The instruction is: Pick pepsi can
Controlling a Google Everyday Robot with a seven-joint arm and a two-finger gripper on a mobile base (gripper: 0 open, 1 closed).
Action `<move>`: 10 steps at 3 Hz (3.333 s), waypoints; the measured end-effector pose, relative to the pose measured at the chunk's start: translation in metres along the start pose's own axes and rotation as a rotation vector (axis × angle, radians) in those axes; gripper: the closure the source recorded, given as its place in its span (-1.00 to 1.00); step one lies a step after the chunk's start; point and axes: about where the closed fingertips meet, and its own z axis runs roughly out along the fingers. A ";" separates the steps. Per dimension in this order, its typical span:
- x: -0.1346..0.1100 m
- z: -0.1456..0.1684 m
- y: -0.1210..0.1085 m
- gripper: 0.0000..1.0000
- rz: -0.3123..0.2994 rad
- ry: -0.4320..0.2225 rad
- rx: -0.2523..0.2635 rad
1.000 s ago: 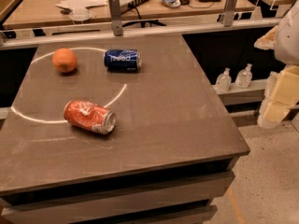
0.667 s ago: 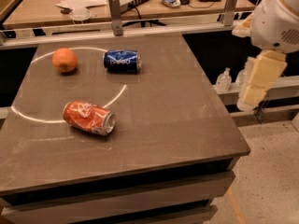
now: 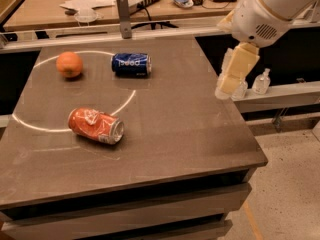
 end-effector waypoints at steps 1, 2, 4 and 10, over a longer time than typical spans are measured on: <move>-0.020 0.023 -0.032 -1.00 0.023 -0.135 0.022; -0.022 0.026 -0.034 -1.00 0.028 -0.147 0.022; -0.026 0.074 -0.053 -1.00 0.116 -0.261 -0.007; -0.124 0.224 -0.123 -0.63 0.151 -0.459 -0.121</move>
Offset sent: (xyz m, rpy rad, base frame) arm 0.0345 0.0190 -0.0037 0.1205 -0.0327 0.0077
